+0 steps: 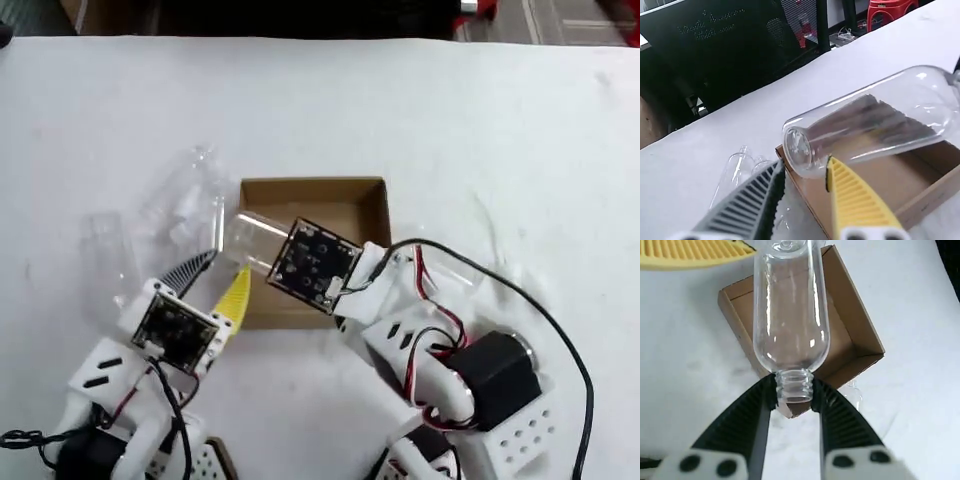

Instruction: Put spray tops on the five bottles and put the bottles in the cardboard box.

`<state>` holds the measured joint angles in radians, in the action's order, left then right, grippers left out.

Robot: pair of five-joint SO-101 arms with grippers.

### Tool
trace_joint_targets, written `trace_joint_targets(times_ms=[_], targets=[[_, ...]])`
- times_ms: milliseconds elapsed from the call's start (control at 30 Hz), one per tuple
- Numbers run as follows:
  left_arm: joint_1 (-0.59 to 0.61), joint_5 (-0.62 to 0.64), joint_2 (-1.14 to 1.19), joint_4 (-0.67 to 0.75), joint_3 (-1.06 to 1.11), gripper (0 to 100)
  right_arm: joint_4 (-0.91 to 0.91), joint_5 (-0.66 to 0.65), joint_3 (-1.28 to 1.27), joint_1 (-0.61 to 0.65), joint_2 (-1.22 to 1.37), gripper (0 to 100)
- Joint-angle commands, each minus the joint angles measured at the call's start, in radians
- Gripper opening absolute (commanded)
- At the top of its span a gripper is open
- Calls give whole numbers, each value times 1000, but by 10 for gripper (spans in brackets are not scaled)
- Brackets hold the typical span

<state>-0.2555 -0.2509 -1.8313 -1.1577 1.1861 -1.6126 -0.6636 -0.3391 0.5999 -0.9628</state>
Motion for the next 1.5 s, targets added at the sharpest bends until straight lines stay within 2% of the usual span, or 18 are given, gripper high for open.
trace_joint_targets(times_ms=[0, 400, 633, 700, 867, 933, 1000, 1100, 1200, 1467], targets=[[4, -3, 2, 31, 0, 136, 13, 64, 100, -4, -10, 16], [2, -3, 2, 32, 0, 137, 15, 127, 152, -1, -4, 16], [4, -3, 2, 28, -8, 135, -12, 126, 150, 119, -4, 16], [7, -3, 2, 23, -29, 135, -7, 120, 147, 71, -2, 16], [4, -8, 2, -26, -149, 139, 73, 118, 132, -183, -1, 16], [4, -6, 2, -25, -166, 140, 76, 117, 91, -209, -1, 16], [4, -5, 4, 8, -157, 140, 56, 97, 29, -157, -2, 16], [10, -3, 5, 92, -103, 140, -13, 3, -40, 2, -13, 17], [12, -3, 7, 152, -46, 140, -65, 8, -26, 113, -15, 17], [7, -11, 5, 172, 78, 140, -104, 104, 178, 131, -47, 17]])
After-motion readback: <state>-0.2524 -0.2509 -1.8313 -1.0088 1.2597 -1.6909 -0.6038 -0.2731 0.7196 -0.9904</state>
